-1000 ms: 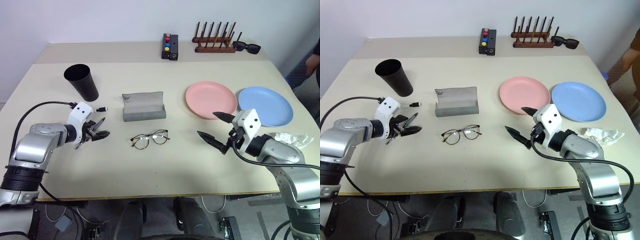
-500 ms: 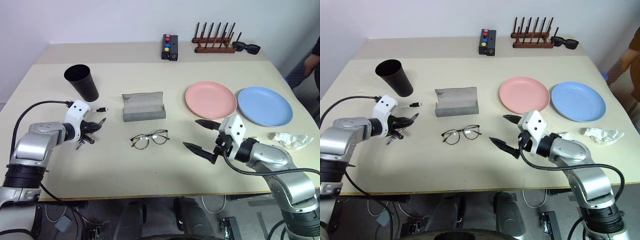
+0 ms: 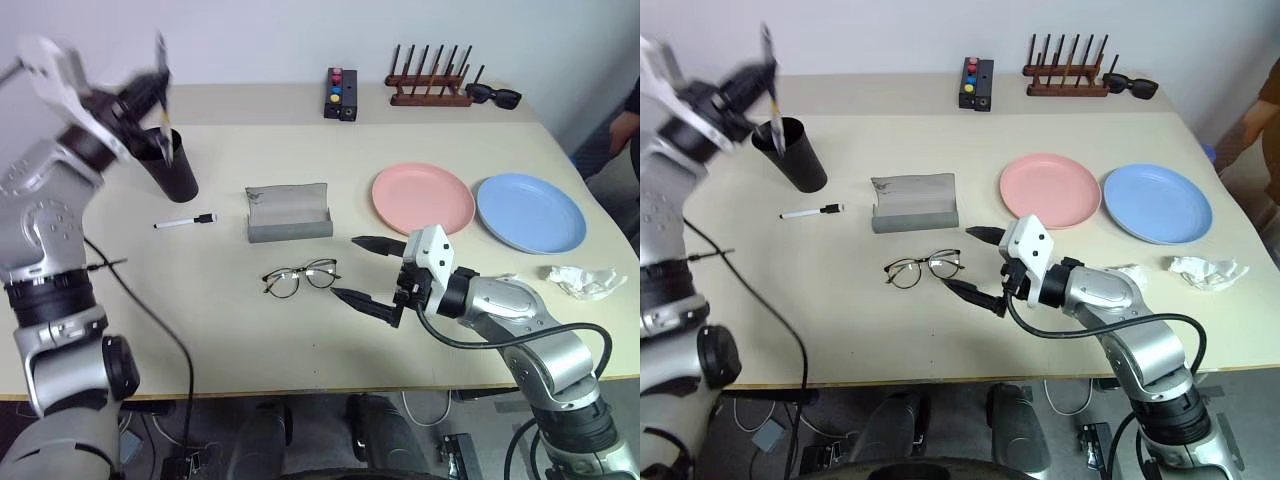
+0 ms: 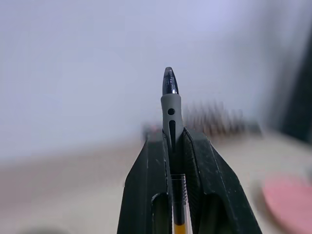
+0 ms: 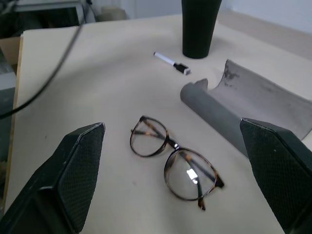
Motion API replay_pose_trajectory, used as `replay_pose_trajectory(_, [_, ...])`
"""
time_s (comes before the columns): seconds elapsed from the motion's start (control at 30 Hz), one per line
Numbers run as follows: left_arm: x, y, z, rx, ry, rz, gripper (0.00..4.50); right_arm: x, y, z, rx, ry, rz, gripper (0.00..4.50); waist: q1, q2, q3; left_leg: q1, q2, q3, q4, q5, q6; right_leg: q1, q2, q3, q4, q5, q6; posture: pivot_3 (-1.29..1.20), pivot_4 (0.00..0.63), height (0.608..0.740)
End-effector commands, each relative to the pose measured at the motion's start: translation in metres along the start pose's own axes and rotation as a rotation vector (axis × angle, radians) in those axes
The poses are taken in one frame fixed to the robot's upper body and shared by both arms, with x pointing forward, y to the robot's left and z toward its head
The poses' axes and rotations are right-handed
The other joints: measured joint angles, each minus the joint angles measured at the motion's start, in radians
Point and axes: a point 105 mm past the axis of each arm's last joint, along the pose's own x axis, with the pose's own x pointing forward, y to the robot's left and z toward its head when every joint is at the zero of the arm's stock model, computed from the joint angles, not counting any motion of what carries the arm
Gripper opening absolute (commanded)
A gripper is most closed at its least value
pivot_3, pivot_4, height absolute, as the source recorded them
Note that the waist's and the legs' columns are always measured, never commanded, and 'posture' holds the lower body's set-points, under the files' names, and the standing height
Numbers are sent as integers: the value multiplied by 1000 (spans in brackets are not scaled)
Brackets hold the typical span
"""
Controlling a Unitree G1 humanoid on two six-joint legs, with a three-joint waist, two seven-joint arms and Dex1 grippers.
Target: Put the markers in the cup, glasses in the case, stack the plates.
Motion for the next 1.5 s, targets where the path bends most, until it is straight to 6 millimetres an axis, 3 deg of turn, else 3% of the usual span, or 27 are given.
replay_pose_trajectory(0.03, [17,18,3,174,-38,125,47,7,2,12,-31,-50,20,4500,0,0,0,0,0,0,0,0,0,0,0,0,0,0,0,0,150,735])
replay_pose_trajectory(0.1, [29,23,-9,284,-14,177,47,10,3,14,-34,-60,29,4500,4,0,0,0,-1,0,0,0,0,0,1,0,1,0,0,0,150,735])
replay_pose_trajectory(0.23, [34,35,-26,361,-27,252,47,12,4,16,-32,-68,24,4500,6,0,0,-1,-2,0,1,0,0,0,-1,0,0,1,1,0,150,735])
replay_pose_trajectory(0.4, [35,37,-44,374,-35,272,47,11,8,14,-23,-65,20,4500,5,0,0,-5,-3,-1,1,-1,1,-4,-2,0,0,1,2,0,150,735])
replay_pose_trajectory(0.53, [32,45,-51,361,-26,327,47,9,10,13,-15,-62,10,4500,4,0,0,-18,-4,-1,6,-1,1,-16,-2,0,5,2,3,0,150,735])
replay_pose_trajectory(0.9, [19,55,-73,315,28,371,47,8,10,12,-13,-59,3,4500,4,-1,0,-17,-6,-2,10,-1,1,-17,-2,0,12,2,3,0,150,735])
replay_pose_trajectory(0.93, [18,55,-74,313,31,375,897,8,10,12,-14,-59,4,4500,4,-1,0,-17,-6,-2,10,-1,1,-17,-2,0,12,2,3,0,150,735])
replay_pose_trajectory(1.13, [14,59,-76,315,36,404,3740,9,10,13,-18,-59,12,4500,4,-1,0,-16,-6,-2,10,-1,1,-17,-2,0,13,2,3,0,150,735])
replay_pose_trajectory(1.5, [13,57,-71,292,0,375,3740,8,11,13,-24,-54,22,4500,2,-1,0,-16,-6,-2,10,-1,1,-17,-2,0,13,2,3,0,150,735])
